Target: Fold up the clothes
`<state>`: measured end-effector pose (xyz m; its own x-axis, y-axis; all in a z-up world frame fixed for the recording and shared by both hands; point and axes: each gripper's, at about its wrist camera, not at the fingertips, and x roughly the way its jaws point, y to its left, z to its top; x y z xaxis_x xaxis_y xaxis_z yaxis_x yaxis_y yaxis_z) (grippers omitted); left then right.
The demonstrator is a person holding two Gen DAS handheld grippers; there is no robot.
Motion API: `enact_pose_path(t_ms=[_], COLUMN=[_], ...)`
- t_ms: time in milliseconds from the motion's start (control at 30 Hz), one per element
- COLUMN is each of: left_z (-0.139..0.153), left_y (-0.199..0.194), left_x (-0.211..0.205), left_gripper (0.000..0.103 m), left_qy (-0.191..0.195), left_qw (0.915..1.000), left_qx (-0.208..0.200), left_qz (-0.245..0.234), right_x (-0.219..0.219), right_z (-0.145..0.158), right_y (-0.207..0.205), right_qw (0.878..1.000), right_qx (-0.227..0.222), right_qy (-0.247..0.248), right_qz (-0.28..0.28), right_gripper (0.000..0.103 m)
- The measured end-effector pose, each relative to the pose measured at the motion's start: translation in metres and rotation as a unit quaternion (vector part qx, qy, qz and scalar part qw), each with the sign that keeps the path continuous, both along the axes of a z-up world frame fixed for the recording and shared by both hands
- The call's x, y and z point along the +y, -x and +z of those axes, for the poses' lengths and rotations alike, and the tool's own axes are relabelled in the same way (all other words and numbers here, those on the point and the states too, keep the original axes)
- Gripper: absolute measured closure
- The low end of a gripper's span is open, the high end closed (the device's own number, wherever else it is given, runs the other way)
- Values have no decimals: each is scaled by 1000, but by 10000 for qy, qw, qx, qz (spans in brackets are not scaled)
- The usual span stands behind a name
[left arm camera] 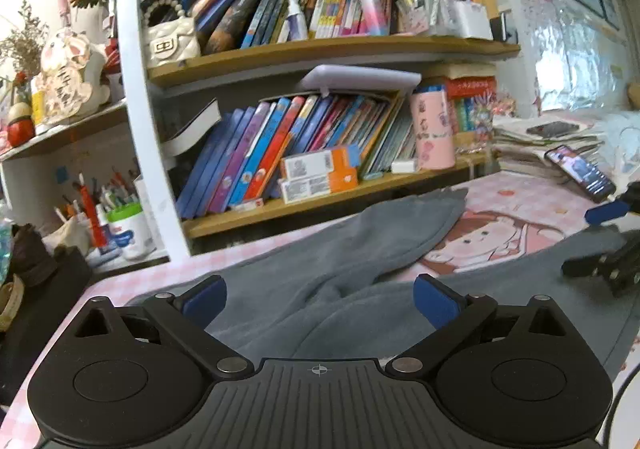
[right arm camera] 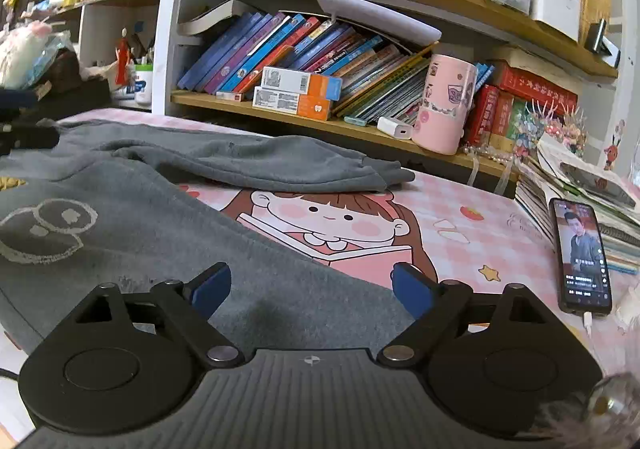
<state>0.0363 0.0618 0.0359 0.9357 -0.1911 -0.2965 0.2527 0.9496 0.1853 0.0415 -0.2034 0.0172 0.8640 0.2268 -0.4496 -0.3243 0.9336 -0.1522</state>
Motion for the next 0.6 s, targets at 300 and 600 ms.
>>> enact_pose_path(t_ms=[300,600], left_z=[-8,-1], left_y=[-23,-33], left_x=[-7,-7], left_gripper=[1,0], left_qy=[109,306], left_qw=[9995,9993], left_qx=[269,162], left_qz=[-78,-172], right_x=[3,8], right_z=[-2,-5], right_y=[-3,-6], right_qw=[9999,9995], right_qx=[95,195], right_qy=[110,253], right_qz=[37,89], right_gripper=[14,14])
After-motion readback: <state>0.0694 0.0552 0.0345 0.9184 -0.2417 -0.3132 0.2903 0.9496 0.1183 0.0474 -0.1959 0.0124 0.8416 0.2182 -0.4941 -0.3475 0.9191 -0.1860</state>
